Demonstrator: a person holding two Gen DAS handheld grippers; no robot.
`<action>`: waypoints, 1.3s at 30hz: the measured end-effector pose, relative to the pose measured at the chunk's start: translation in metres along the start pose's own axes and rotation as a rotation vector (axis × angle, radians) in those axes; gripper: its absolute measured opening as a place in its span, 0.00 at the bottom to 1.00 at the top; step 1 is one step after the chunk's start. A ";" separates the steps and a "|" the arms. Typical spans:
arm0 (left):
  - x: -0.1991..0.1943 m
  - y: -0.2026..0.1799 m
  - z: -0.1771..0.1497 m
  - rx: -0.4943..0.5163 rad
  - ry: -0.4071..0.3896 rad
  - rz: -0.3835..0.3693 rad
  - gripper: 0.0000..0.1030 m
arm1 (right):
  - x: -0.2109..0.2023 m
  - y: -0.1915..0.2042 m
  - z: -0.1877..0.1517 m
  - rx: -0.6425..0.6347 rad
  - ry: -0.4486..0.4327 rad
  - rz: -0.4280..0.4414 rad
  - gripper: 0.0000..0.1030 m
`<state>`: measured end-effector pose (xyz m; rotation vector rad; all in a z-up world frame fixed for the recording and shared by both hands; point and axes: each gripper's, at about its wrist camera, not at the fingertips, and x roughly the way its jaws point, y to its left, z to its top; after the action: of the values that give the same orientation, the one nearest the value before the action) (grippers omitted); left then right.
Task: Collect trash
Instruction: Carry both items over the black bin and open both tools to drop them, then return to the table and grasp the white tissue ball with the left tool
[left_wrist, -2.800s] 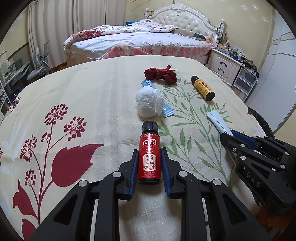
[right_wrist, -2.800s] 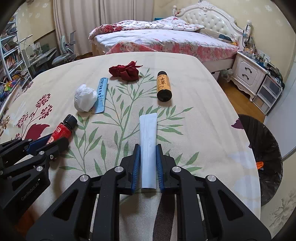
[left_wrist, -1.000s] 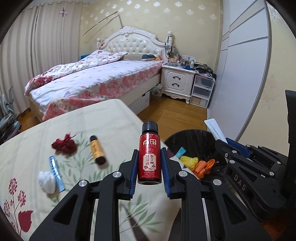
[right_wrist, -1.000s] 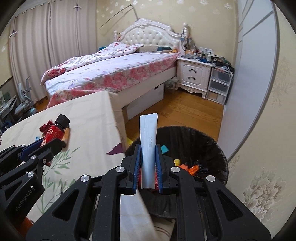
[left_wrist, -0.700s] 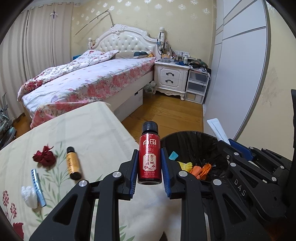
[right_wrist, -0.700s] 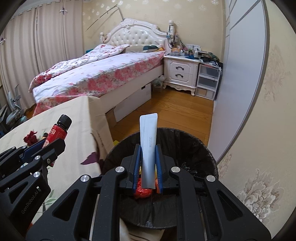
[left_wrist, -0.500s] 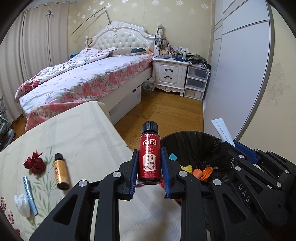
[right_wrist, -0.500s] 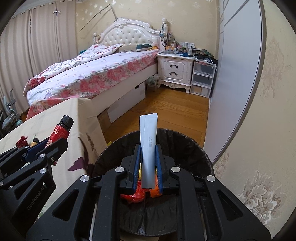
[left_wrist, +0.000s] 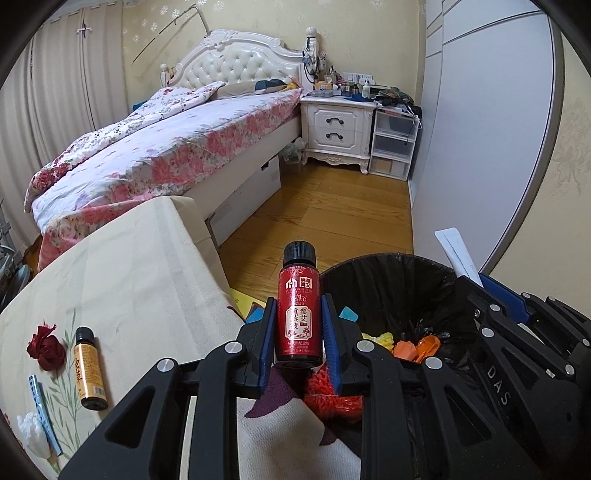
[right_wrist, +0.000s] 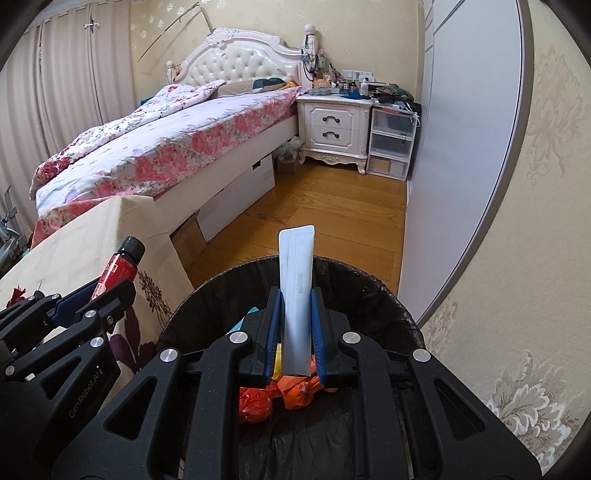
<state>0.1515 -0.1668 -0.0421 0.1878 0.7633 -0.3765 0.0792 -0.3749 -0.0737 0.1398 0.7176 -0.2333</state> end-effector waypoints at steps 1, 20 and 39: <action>0.001 -0.001 0.000 0.002 0.003 0.000 0.24 | 0.002 -0.001 0.000 0.002 0.003 -0.001 0.16; 0.006 -0.003 -0.001 0.007 0.009 0.013 0.50 | 0.012 -0.007 -0.002 0.023 0.020 -0.017 0.41; -0.017 0.016 -0.011 -0.045 -0.004 0.045 0.70 | -0.002 0.000 -0.007 0.005 0.010 -0.019 0.57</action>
<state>0.1400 -0.1441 -0.0376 0.1617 0.7618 -0.3163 0.0732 -0.3734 -0.0772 0.1388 0.7286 -0.2528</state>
